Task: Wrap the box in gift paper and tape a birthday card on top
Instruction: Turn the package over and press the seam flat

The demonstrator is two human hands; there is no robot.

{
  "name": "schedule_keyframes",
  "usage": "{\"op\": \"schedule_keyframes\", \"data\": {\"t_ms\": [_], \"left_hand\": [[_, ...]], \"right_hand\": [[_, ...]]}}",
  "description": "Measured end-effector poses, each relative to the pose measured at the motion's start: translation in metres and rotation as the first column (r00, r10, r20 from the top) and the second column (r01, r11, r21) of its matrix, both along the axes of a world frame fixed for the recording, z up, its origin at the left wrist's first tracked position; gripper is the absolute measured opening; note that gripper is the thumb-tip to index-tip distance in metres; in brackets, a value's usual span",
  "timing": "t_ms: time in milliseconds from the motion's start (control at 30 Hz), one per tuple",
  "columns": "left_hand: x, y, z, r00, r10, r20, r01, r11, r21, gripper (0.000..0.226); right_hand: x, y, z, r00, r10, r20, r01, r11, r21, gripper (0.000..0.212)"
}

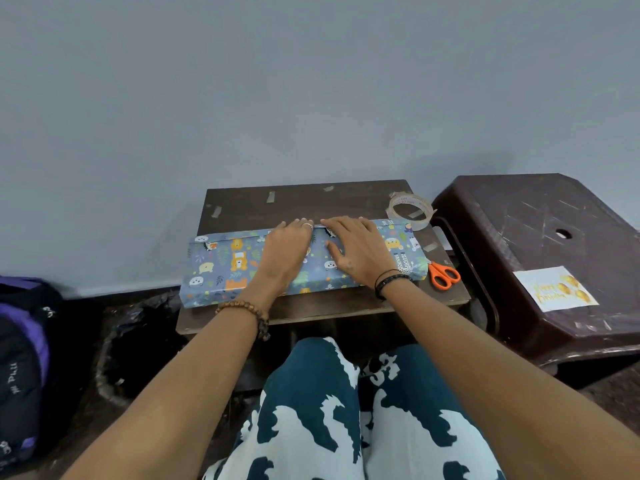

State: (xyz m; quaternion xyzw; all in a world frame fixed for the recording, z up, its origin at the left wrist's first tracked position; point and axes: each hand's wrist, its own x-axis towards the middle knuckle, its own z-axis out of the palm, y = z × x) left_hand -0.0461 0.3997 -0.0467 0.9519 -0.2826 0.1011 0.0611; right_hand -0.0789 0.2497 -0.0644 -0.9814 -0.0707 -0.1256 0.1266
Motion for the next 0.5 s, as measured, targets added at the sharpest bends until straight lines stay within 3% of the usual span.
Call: {"op": "schedule_keyframes", "data": {"t_ms": [333,500], "left_hand": [[-0.008,-0.005,-0.006,0.996,0.054,-0.066,-0.056,0.998,-0.029,0.044],[-0.018,-0.003,-0.017,0.992,0.073,-0.107,-0.083,0.992,-0.09,0.047]], "right_hand": [[-0.001,0.0,0.002,1.0,-0.007,0.017,0.007,1.0,0.0,0.051],[-0.002,0.001,0.001,0.998,-0.032,0.052,0.028,0.996,0.087,0.044]]}}
